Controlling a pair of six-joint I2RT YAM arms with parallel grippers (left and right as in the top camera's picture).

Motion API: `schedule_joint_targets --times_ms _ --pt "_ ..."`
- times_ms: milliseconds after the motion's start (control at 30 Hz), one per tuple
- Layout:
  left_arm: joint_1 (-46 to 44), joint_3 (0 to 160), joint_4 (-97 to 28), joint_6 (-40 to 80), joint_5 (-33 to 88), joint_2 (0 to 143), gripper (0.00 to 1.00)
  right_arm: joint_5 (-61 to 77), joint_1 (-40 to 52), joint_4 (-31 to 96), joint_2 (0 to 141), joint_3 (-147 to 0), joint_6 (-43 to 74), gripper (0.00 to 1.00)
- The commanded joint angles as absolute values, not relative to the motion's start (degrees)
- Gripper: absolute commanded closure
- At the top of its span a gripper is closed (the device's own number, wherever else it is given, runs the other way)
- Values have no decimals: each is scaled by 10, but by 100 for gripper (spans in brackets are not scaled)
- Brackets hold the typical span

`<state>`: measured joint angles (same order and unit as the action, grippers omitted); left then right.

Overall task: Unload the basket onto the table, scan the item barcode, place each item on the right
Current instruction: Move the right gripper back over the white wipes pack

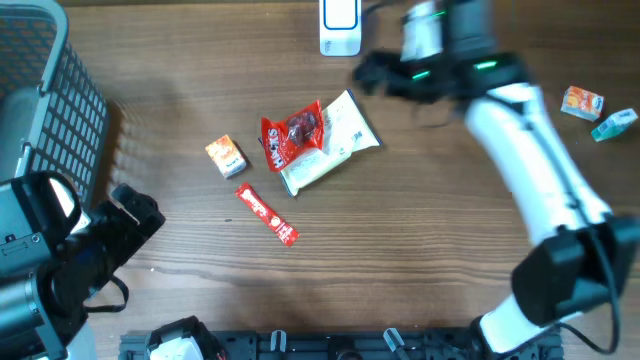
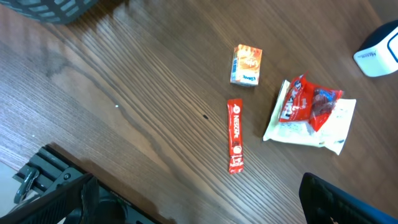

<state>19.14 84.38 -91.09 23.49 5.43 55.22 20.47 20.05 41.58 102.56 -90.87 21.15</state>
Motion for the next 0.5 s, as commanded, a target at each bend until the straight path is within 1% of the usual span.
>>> schedule_joint_targets --times_ms 0,33,67,267,333,467 --pt "194 844 -910 243 49 552 0 73 307 379 1081 -902 211 0" --pt "194 844 -910 243 49 552 0 72 343 358 1101 -902 145 0" --pt "194 844 -910 243 49 552 0 57 365 350 1114 -902 114 0" --pt "194 844 -910 243 49 552 0 -140 469 343 1151 -902 69 0" --pt "194 844 -910 243 49 552 0 -170 495 335 1153 -902 43 0" --pt "194 844 -910 243 49 552 0 -196 525 326 1159 -902 28 0"
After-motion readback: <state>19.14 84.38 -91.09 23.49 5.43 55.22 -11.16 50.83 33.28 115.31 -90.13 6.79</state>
